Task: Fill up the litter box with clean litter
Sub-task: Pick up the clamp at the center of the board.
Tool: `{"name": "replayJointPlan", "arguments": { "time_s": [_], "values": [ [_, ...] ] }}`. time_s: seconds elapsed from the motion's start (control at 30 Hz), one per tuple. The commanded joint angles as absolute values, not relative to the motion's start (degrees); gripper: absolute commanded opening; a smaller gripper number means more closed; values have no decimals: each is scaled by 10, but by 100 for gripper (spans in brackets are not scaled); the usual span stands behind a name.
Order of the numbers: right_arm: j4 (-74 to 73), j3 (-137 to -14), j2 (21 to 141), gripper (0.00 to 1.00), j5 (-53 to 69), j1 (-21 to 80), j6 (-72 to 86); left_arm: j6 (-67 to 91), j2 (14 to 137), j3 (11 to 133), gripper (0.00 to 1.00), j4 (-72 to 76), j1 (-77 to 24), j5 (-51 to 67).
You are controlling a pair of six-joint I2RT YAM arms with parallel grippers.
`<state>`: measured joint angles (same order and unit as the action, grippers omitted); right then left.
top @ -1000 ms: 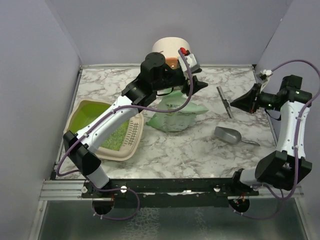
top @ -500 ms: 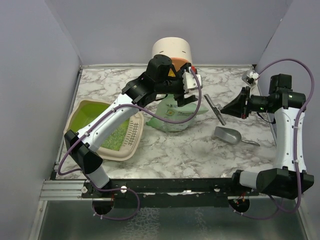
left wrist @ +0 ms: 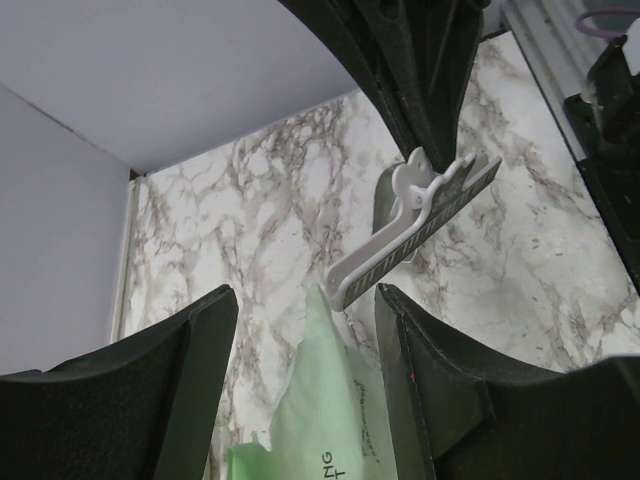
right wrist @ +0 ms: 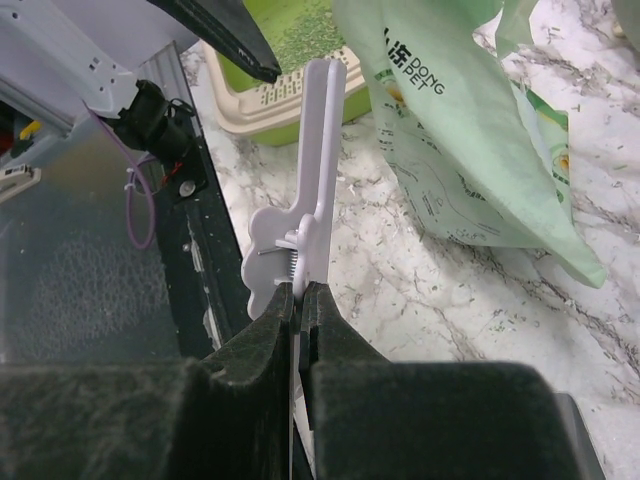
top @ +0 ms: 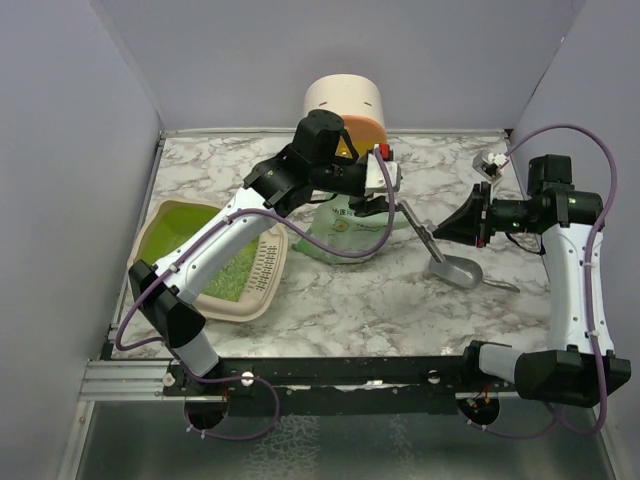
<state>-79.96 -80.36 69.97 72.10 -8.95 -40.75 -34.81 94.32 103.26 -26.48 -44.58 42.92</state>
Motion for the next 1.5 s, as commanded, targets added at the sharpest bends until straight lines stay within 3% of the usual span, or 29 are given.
{"name": "replayJointPlan", "arguments": {
  "time_s": [0.0,0.23,0.43,0.8,1.47],
  "values": [
    [-808,-816,679,1,741,-80,-389,-366,958,1056,59,-301,-441,518],
    [-808,-812,684,1,737,-73,-393,-366,1001,1078,52,-317,-440,555],
    [-808,-811,686,1,734,-72,-395,-362,1022,1107,36,-326,-433,572],
    [-808,-808,690,1,736,-72,-398,-353,1016,1108,44,-326,-415,630],
    [-808,-806,686,1,741,-70,-401,-296,1062,1151,44,-325,-401,725]
  ]
}}
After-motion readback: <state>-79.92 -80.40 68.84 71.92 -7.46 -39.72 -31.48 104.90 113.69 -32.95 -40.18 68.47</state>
